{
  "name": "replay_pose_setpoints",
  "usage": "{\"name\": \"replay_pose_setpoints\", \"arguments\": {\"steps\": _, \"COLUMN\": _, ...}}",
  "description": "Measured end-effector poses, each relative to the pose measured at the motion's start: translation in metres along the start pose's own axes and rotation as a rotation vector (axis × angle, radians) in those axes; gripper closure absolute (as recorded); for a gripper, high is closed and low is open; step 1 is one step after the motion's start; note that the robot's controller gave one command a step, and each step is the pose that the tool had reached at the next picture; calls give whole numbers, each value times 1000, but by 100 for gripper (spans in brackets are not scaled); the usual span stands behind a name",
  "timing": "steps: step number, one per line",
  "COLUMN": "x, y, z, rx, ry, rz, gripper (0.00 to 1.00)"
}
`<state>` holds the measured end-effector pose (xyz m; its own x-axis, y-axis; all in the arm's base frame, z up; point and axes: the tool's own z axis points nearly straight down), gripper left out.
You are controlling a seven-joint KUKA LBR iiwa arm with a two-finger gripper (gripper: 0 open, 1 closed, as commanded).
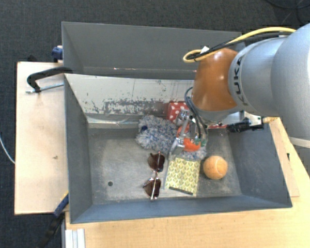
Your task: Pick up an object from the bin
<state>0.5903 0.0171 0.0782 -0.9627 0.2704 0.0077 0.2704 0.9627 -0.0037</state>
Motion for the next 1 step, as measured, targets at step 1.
{"name": "replay_pose_setpoints", "arguments": {"steps": 1, "x": 0, "y": 0, "z": 0, "rx": 0, "ry": 0, "rz": 0, "gripper": 100}}
